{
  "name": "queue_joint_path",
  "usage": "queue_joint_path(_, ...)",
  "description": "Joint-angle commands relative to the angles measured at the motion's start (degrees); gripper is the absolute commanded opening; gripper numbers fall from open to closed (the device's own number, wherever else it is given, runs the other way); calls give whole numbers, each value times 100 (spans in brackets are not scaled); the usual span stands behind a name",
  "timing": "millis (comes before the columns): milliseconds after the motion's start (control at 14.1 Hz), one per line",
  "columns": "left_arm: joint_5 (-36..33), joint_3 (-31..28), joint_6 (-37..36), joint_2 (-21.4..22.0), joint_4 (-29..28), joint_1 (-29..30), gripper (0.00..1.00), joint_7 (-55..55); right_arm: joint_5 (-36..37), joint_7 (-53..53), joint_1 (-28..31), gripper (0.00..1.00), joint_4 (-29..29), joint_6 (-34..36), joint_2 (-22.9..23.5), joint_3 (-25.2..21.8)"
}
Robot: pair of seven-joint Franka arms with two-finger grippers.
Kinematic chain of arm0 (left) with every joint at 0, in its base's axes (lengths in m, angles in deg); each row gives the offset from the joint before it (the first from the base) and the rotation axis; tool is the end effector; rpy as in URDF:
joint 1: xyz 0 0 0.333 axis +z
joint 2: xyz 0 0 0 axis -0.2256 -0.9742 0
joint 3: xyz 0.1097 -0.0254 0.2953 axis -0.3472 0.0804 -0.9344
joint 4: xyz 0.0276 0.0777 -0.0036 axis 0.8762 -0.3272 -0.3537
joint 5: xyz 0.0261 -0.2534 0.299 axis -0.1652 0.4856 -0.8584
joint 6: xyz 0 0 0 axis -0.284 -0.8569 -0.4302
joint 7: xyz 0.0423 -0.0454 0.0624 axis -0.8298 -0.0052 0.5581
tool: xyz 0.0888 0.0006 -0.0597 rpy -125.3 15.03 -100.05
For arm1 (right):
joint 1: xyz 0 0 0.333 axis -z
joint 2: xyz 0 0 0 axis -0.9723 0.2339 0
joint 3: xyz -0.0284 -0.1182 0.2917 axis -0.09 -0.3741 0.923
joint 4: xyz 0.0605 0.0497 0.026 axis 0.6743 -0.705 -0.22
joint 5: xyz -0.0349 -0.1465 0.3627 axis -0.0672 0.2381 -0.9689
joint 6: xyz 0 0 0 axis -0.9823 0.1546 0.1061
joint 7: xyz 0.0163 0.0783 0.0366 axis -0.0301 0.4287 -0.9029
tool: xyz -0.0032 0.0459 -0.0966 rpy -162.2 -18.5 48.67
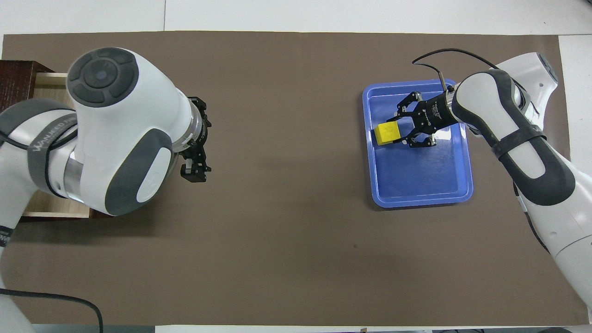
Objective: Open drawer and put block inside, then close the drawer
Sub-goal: 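Lift the block with the right gripper toward the left gripper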
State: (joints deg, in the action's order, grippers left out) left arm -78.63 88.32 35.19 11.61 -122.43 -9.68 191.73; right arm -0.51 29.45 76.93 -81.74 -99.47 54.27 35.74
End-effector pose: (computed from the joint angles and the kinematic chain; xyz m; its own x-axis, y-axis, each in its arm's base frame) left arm 0.5405 -0.2851 0.4999 0.0518 0.9984 -0.0211 0.9984 -0.0523 -0.0210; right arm 0.6630 0.0453 0.2888 0.1977 -0.7798 -0.5940 -0.9707 -0.2401 -0.0079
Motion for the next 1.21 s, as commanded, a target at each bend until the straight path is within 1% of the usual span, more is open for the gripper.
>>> queue_joint_path(0, 45, -71, 52, 12, 5, -101, 100, 180, -17, 69, 42, 0, 439, 487, -25, 1)
queue_joint_path(142, 45, -62, 130, 12, -21, -101, 100, 311, 1, 201, -10, 0, 615, 822, -218, -8)
queue_joint_path(213, 54, -62, 209, -5, -21, -101, 100, 555, 62, 314, -28, 0, 703, 902, -272, 27)
queue_joint_path(498, 54, -71, 237, -102, 5, -101, 100, 839, 89, 1306, -703, 0, 1028, 903, -483, 54)
queue_joint_path(569, 54, -71, 280, -111, 5, -101, 100, 952, 80, 1544, -913, 0, 1098, 859, -483, 54)
queue_joint_path(711, 45, -71, 474, -321, 136, -119, 100, 1382, 62, 1931, -1256, 0, 1195, 762, -492, 45)
queue_joint_path(782, 28, -71, 413, -426, 294, -215, 100, 1410, 62, 2124, -1424, 0, 1196, 623, -492, 45)
queue_joint_path(996, 36, -80, 457, -602, 365, -364, 100, 1436, 10, 2643, -1741, 0, 1196, 174, -509, 63)
queue_joint_path(1067, 19, -88, 291, -760, 548, -557, 100, 1593, 10, 2897, -1846, 0, 1196, 25, -509, 63)
queue_joint_path(1138, -51, -97, 141, -1040, 863, -767, 100, 1708, 10, 3056, -1943, 0, 1196, -72, -509, 63)
